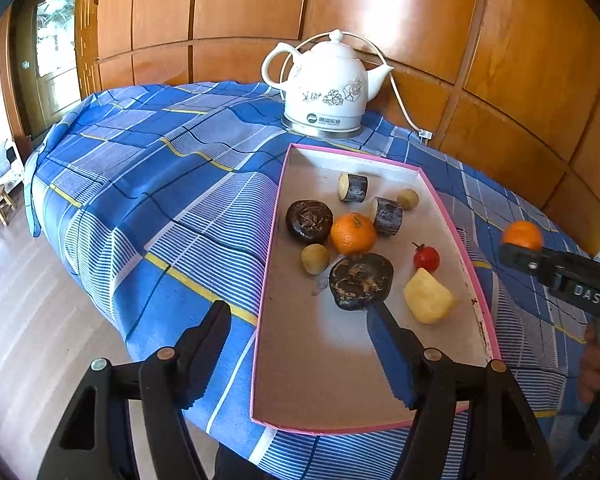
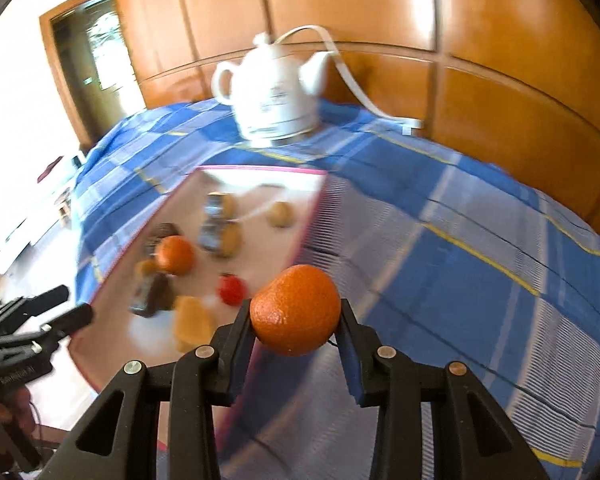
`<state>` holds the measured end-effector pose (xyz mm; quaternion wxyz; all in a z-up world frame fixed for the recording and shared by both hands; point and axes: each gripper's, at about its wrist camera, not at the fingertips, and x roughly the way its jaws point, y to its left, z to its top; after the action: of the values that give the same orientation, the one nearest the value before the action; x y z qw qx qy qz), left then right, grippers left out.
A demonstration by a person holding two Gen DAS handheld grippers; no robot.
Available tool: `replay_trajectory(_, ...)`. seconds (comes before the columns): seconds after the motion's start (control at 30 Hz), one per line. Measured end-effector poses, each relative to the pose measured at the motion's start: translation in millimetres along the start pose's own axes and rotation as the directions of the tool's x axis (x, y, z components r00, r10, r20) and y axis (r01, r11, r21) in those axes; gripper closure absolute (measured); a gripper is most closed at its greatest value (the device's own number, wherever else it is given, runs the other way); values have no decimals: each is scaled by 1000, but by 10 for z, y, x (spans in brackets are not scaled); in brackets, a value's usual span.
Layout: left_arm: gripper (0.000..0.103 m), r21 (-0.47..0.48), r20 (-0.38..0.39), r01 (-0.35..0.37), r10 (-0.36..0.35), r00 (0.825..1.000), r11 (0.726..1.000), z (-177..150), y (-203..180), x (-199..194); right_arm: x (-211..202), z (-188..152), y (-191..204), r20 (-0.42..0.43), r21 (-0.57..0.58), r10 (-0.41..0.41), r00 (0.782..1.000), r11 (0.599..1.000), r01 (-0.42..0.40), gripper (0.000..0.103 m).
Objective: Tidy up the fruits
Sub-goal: 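Carry the orange into the tray and open the right tool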
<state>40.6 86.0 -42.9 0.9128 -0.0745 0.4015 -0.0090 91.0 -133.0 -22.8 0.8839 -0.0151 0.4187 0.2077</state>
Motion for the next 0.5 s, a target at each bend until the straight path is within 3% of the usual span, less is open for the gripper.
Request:
replay_trajectory(0.17, 31, -15, -2, 8, -8, 1000, 1000, -10, 28, -7, 205, 134, 336, -44, -31, 91, 995, 995, -92, 64)
replay_trajectory(0.43, 30, -18, -12, 10, -10, 1000, 1000, -25, 38, 24, 684, 230, 617, -146, -49, 100, 984, 993, -108, 61)
replay_trajectory(0.5, 30, -21, -16, 8, -9, 1000, 1000, -28, 45, 41, 704, 226, 642, -118, -63, 91, 989, 993, -99, 61)
